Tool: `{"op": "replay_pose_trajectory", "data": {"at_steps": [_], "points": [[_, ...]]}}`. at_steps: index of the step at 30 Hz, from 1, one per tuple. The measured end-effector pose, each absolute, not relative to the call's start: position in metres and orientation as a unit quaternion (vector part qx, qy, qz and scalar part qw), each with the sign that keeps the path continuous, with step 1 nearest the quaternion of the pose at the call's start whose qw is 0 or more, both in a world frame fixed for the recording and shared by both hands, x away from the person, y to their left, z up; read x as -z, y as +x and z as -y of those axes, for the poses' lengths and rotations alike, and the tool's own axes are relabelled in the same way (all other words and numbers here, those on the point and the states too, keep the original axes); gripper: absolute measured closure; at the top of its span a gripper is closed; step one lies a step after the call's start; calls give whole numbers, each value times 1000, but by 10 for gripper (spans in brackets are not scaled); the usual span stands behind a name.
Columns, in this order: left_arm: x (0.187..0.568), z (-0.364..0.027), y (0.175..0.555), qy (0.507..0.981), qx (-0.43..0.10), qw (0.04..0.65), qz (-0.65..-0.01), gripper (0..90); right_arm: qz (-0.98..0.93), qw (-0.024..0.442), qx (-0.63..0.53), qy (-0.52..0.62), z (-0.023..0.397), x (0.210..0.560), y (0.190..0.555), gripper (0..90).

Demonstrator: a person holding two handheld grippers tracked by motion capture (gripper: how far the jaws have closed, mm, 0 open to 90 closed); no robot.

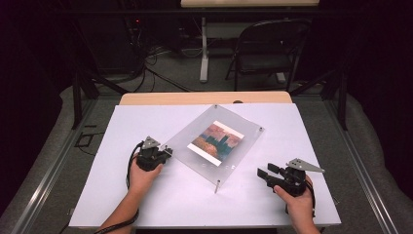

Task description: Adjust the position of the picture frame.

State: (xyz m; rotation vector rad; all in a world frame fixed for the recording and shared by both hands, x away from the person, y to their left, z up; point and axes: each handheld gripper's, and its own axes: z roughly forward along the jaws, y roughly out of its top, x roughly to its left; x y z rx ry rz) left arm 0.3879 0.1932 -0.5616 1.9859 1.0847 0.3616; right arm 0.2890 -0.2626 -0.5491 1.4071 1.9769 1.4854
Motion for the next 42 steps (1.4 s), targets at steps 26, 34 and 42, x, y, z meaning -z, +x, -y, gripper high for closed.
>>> {"op": "replay_pose_trajectory", "data": {"at_steps": [26,34,42], "points": [[535,-190,372,783,-115,439,-425,843,-785,82,-511,342,190,547,269,690],[534,-190,370,780,-112,444,-426,842,-793,65,-518,314,175,549,269,697],[537,-189,368,781,-109,441,-429,841,-793,50,-518,318,169,551,275,737]]}}
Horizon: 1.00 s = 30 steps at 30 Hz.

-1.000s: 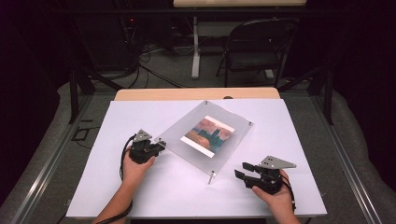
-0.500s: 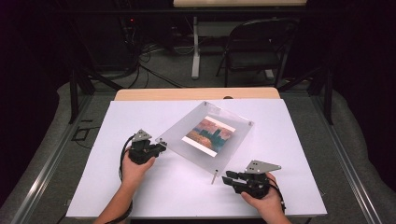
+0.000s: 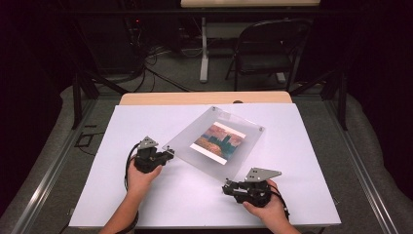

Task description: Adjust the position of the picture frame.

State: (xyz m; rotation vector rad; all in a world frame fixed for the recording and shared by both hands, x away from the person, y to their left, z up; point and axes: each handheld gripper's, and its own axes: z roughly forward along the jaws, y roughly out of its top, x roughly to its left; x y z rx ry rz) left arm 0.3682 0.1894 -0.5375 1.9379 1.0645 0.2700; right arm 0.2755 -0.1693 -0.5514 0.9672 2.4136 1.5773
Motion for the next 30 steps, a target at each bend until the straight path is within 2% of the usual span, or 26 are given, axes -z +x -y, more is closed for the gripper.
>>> {"op": "replay_pose_trajectory", "data": {"at_steps": [8,22,30], "points": [[539,-189,368,781,-108,439,-430,841,-799,44,-516,307,165,552,275,846],[539,-188,364,787,-108,441,-418,844,-804,58,-506,306,168,548,272,855],[534,-185,347,793,-100,448,-400,852,-790,69,-507,337,184,543,274,856]]}}
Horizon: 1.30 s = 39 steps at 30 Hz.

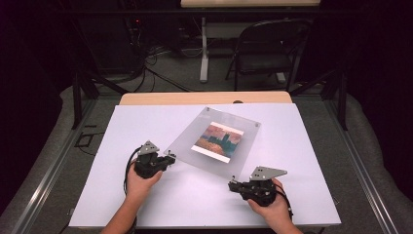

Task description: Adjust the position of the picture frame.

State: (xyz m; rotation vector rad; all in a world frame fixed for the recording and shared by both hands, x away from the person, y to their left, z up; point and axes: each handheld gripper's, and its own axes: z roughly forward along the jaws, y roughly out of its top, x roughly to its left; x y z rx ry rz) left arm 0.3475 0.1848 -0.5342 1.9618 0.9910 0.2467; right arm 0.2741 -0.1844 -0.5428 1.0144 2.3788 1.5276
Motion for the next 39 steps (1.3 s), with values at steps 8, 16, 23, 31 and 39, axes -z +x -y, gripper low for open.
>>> {"op": "replay_pose_trajectory", "data": {"at_steps": [8,16,23,31,39], "points": [[533,-179,333,789,-88,458,-400,853,-774,91,-505,372,201,540,280,856],[533,-175,317,785,-82,463,-402,853,-767,107,-504,383,208,538,288,856],[533,-169,302,785,-73,465,-403,853,-761,118,-500,395,214,540,297,857],[531,-172,311,775,-81,469,-415,852,-761,114,-500,396,211,537,304,857],[529,-171,337,766,-84,470,-431,852,-754,114,-500,411,207,532,329,856]]}}
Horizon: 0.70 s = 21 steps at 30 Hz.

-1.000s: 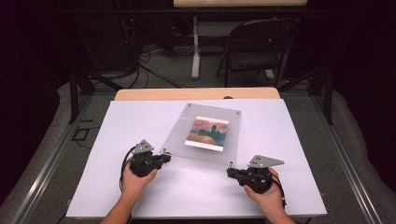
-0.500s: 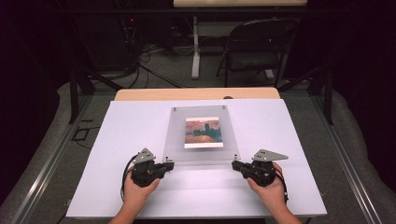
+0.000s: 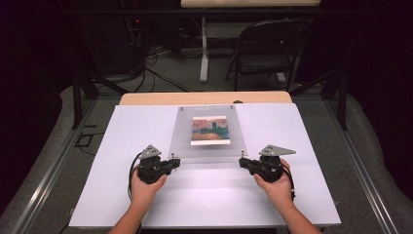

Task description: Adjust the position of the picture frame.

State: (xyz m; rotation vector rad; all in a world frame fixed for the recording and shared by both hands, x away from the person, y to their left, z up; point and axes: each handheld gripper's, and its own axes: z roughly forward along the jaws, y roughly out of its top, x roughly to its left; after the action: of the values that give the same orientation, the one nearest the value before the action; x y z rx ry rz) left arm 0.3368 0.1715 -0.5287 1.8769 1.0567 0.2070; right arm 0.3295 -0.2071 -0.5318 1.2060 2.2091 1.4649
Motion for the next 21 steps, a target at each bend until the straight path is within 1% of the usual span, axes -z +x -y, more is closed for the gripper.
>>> {"op": "replay_pose_trajectory", "data": {"at_steps": [7,11,21], "points": [[534,-170,347,766,-88,463,-437,851,-751,116,-495,420,205,537,341,855],[543,-168,348,773,-87,452,-437,849,-756,118,-486,423,204,545,341,852],[552,-168,348,781,-89,438,-437,847,-766,123,-470,421,201,553,339,851]]}}
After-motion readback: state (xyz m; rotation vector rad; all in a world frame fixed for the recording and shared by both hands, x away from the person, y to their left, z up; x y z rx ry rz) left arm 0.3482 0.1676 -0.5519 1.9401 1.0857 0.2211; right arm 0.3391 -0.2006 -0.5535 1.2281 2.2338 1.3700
